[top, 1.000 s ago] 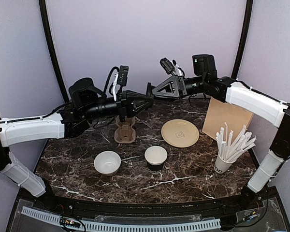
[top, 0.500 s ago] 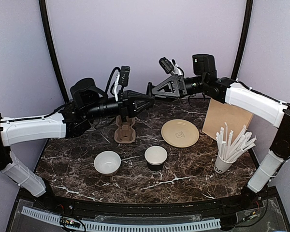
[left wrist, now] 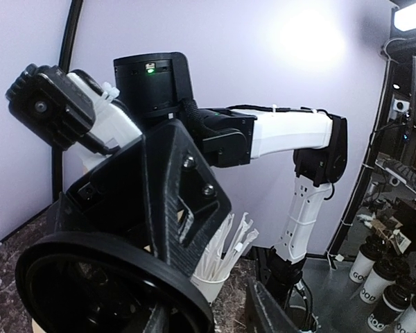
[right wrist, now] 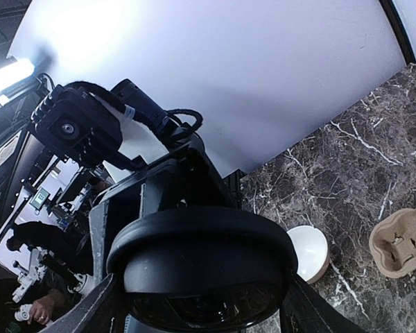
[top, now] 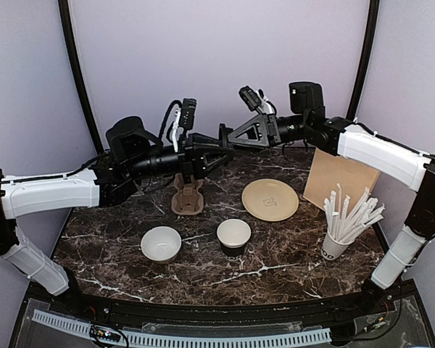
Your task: Pack the takeout coffee
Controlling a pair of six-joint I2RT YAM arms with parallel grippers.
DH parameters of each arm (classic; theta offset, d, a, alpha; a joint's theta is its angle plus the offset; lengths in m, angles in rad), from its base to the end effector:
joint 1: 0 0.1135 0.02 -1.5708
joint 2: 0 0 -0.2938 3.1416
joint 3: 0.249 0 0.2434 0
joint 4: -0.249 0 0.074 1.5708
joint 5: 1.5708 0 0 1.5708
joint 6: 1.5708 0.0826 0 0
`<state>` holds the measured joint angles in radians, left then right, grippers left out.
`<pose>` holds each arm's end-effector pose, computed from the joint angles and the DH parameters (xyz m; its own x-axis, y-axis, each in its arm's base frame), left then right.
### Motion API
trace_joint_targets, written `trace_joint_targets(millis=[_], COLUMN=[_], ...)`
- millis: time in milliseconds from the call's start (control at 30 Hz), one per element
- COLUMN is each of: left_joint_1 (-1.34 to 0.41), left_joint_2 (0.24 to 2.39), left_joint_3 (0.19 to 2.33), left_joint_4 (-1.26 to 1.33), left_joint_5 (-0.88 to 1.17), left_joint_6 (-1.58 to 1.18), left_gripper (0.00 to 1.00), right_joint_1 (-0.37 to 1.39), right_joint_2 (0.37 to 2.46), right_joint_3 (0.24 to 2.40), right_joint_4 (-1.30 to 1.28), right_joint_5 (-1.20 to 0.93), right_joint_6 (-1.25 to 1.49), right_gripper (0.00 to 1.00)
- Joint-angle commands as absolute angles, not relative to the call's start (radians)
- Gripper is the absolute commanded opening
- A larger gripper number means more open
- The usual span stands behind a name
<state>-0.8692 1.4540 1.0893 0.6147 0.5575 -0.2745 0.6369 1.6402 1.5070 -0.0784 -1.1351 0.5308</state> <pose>0.2036 -0.3086 0.4128 -0.1117 -0.2242 -0.9681 0.9857 0.0991 -0.1366 0.2679 0.2913 0.4119 -0.6334 -0.2028 -0.7468 -0.7455 -0.0987 0.6591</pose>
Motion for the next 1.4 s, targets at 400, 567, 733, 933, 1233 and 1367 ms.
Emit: trace_joint_targets(millis=[400,567,733,933,1233,1367], left_joint_1=[-0.889,-0.843,-0.76,-0.679,-0.644,-0.644], left_joint_2=[1.168,1.187,1.187,1.126,1.103,1.088], left_joint_3=[1.03,1.129,1.054,0.928,0.892,0.887], left_joint_4=[-0.031,-0.285,-0.248,-0.084,-0.075,-0.074], left_joint_5=[0.106,-0.263,-0.347,-0.24,-0.17,-0.164], left_joint_6=[-0.027,-0.008,0.033,0.044,0.049,0.047], left_gripper=[0.59,0.63,0.64,0.64,0.63,0.63], right_joint_1=[0.651,0.671,0.738,0.825,0.892,0.904], right_joint_2=[1.669,1.744,1.809,1.825,1.876,1.917], right_joint_3=[1.673,1.798,1.913,1.882,1.856,1.87], right_joint_4=[-0.683,-0.907,-1.09,-1.16,-1.218,-1.256], right_joint_5=[-0.625,-0.485,-0.365,-0.244,-0.16,-0.187], right_joint_6=[-0.169,-0.336,-0.461,-0.555,-0.612,-0.623], right_gripper=[0.64,0.63,0.64,0.67,0.71,0.71])
